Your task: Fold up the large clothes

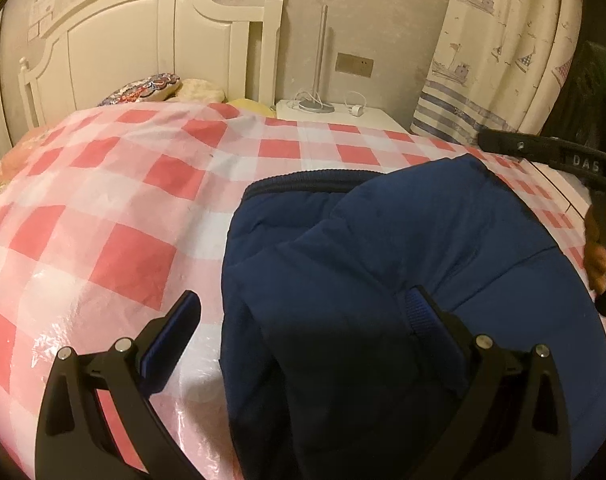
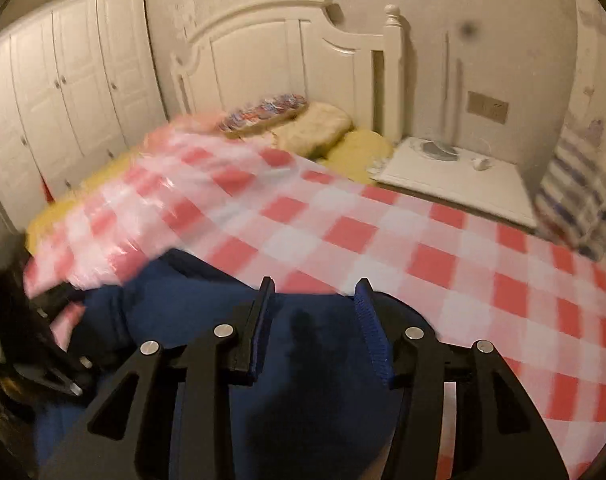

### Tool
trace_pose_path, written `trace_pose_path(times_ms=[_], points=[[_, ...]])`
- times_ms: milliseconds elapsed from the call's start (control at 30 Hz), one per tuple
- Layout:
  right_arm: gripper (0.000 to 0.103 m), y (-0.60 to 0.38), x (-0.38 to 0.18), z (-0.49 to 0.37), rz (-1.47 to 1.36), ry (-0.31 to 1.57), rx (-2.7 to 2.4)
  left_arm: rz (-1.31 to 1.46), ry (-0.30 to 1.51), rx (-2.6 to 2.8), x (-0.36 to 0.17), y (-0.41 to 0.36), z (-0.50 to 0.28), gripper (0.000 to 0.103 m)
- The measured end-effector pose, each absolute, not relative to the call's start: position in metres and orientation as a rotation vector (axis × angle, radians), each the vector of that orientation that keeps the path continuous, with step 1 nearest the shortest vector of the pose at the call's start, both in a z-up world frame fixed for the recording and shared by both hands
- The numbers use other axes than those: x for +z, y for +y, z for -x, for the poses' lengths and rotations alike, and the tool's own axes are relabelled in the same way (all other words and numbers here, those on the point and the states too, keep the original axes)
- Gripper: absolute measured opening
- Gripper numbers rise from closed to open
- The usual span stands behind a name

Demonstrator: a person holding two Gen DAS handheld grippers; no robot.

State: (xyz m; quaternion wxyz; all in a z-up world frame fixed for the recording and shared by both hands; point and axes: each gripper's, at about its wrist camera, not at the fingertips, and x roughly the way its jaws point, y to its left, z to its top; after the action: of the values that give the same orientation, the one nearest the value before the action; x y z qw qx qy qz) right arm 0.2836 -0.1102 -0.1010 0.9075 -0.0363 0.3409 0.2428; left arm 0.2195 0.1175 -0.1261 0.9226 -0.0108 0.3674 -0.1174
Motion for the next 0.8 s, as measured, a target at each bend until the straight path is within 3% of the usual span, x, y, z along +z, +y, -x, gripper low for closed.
trace_pose_path(times_ms=[133, 300, 433, 600, 800], points=[[0.052, -0.069, -0.148, -0.29, 0.313, 0.778, 0.488, 0.026, 0.763, -0.226, -0.128, 0.119, -0.221, 0.101], [0.051, -0.074, -0.128, -0.296, 0.278, 0.832, 0.467, 0.028, 0.769, -0.232, -0.129, 0.119, -0.221, 0.101], [0.051, -0.083, -0.1, -0.293, 0.182, 0.723, 0.473, 0.025, 0.764, -0.231, -0.129, 0.118, -0.22, 0.101], [0.051, -0.063, -0.152, -0.311, 0.328, 0.842, 0.452, 0.027, 0.77, -0.229, -0.129, 0.119, -0.22, 0.101], [0.051, -0.061, -0.12, -0.294, 0.318, 0.805, 0.434, 0.029, 0.766, -0.231, -0.128, 0.119, -0.219, 0.101]])
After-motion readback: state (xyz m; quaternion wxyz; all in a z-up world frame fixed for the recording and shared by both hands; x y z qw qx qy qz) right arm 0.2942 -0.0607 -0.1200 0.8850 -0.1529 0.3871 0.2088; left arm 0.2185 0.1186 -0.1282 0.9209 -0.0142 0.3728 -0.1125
